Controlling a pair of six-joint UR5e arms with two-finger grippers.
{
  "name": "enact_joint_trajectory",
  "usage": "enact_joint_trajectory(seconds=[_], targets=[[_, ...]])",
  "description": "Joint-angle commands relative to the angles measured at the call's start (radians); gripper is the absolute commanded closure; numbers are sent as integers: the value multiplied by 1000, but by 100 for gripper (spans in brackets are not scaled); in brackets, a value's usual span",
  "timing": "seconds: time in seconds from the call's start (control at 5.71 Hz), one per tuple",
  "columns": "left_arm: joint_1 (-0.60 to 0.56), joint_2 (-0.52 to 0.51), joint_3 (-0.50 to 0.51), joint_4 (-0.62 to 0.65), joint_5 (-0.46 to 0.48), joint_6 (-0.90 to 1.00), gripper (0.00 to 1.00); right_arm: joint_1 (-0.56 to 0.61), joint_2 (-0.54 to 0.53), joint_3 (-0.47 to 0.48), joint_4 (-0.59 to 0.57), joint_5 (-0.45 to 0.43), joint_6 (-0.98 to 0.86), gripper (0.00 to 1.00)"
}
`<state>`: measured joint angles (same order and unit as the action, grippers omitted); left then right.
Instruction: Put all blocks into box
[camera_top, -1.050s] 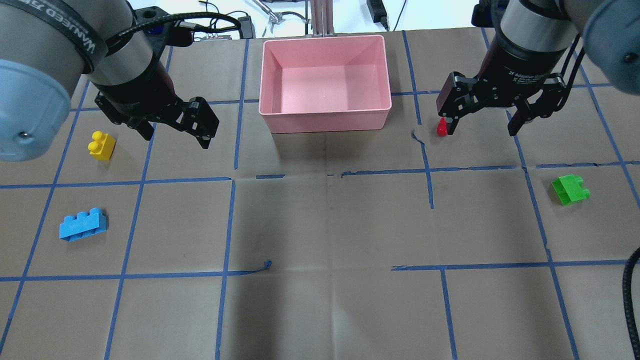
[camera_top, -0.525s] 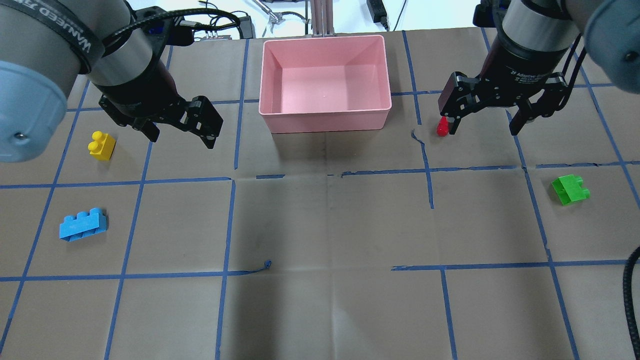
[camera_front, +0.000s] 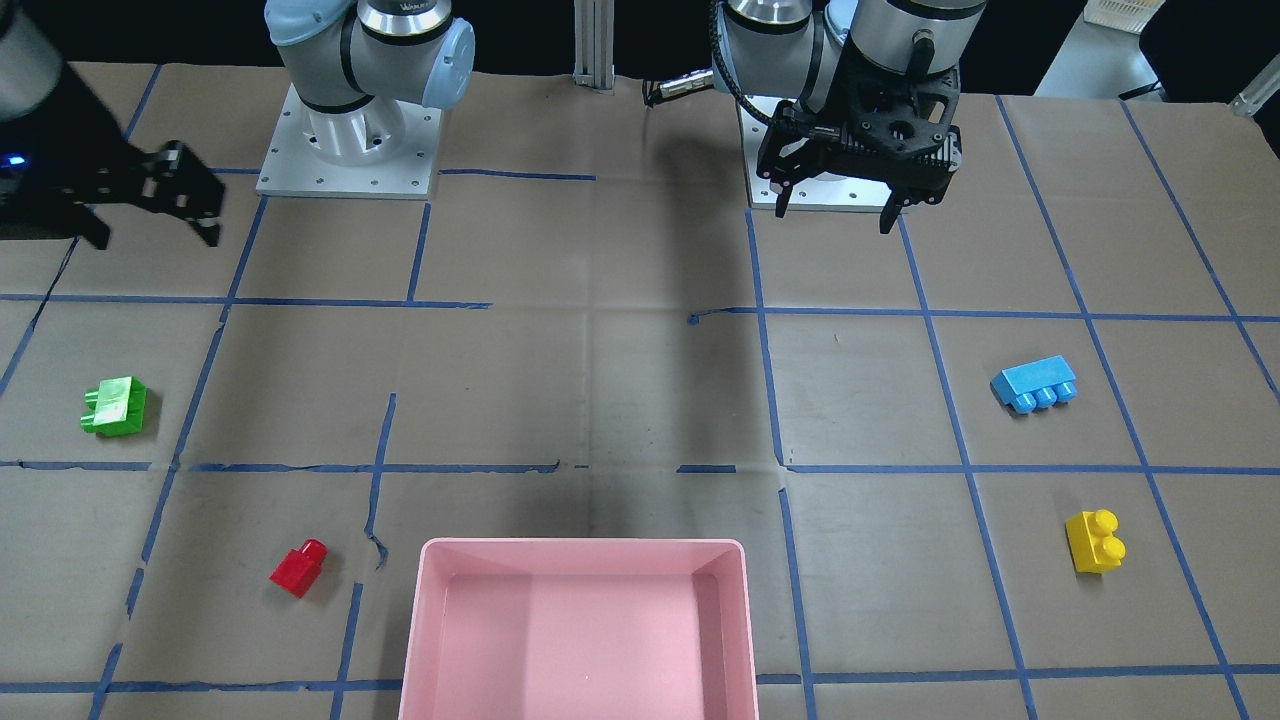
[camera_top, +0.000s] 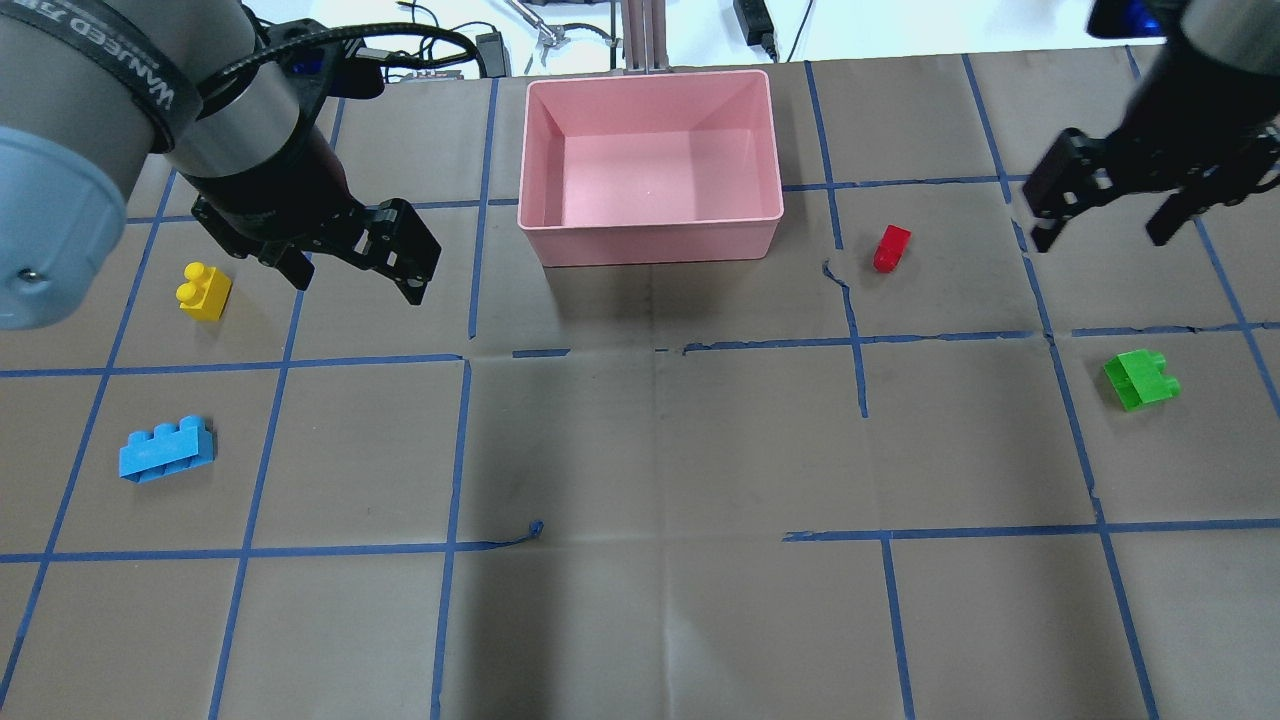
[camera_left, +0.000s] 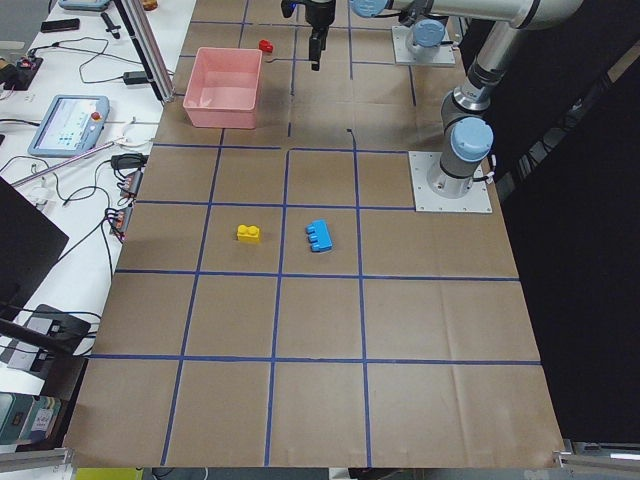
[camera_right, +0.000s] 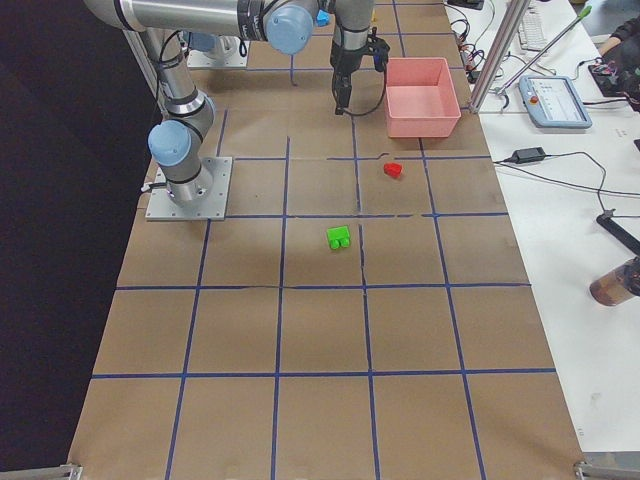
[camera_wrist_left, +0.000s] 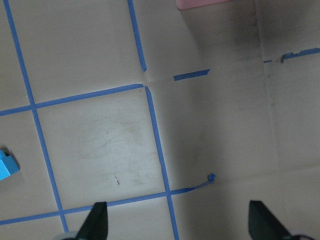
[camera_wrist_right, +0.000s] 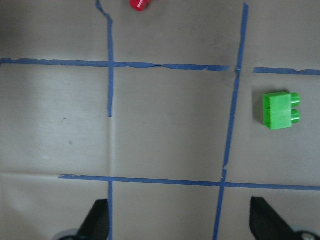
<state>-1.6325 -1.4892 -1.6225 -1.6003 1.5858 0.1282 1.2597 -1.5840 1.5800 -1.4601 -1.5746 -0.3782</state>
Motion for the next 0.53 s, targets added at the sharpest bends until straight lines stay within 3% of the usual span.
enact_joint_trajectory(seconds=[0.0, 0.17, 0.35], targets=[[13, 7, -5, -39, 37, 22, 1, -220, 36, 49, -105, -1, -326, 0], [89, 7, -7, -39, 64, 124, 1, -299, 73, 85, -197, -24, -434, 0], [215, 7, -29, -32, 57, 488, 1, -340, 91, 133, -283, -68, -500, 0]])
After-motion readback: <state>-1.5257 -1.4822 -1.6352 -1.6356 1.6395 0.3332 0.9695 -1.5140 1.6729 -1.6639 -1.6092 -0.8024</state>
